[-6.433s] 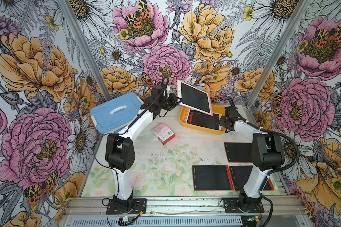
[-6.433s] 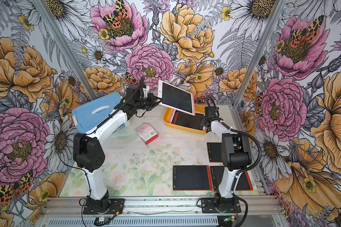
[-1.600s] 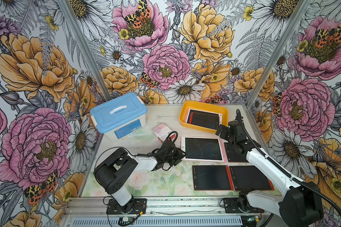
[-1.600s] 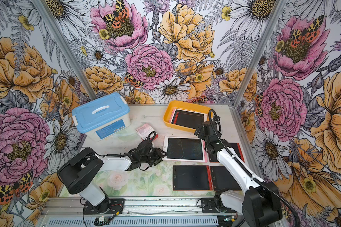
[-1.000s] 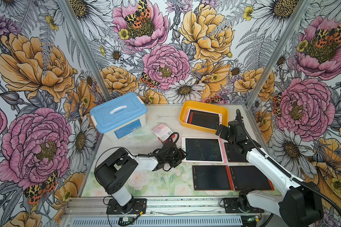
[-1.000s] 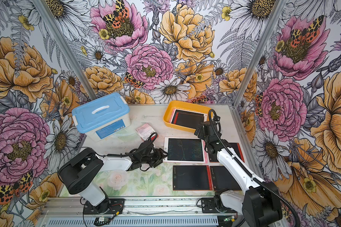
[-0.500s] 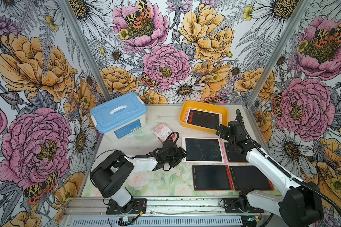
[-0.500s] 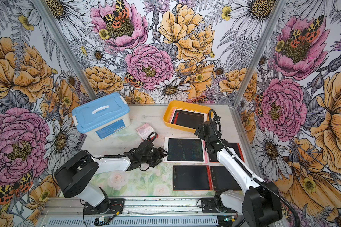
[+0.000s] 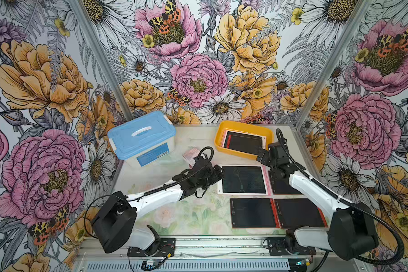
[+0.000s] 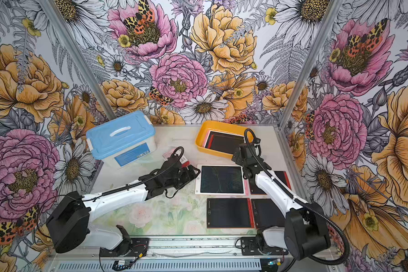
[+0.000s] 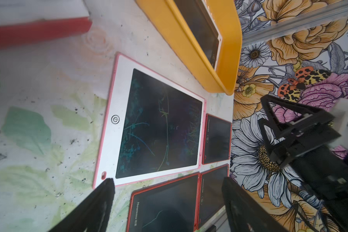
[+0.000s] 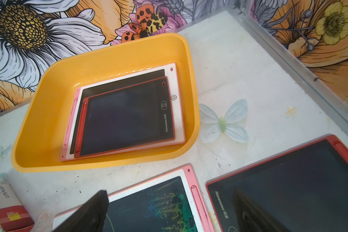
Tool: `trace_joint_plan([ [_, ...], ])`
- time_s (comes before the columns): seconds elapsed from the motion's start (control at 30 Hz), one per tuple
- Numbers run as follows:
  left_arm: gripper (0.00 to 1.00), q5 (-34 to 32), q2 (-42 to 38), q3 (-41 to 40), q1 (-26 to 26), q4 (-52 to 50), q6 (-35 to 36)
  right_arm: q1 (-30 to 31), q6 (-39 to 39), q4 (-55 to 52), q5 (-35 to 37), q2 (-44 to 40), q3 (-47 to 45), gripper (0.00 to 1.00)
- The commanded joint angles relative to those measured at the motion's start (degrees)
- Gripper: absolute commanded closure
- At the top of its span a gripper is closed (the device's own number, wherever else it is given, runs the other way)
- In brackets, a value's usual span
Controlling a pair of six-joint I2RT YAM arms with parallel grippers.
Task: Take out the writing tablet from the storage box
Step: Place the writing tablet at the center of the board, then move the storage box to the center of the board.
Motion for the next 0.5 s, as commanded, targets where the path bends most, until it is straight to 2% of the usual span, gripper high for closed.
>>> trace_joint_plan([
  [0.0,0.13,-4.29,-0.19,5.66,1.88,-6.52,8.63,-1.95,0.17,0.59,0.15,3.79,4.36,0.01],
  [0.23,0.12,-5.20,4.30,16.56,5.68,-10.92,17.75,-6.53,-0.37,0.56,-3.63,13.91,11.33,0.03],
  [0.47,0.12,-4.37,10.00,24.27,9.28,-11.56,21.58,-9.83,-1.04,0.47,-6.72,22.24,16.80,0.05],
])
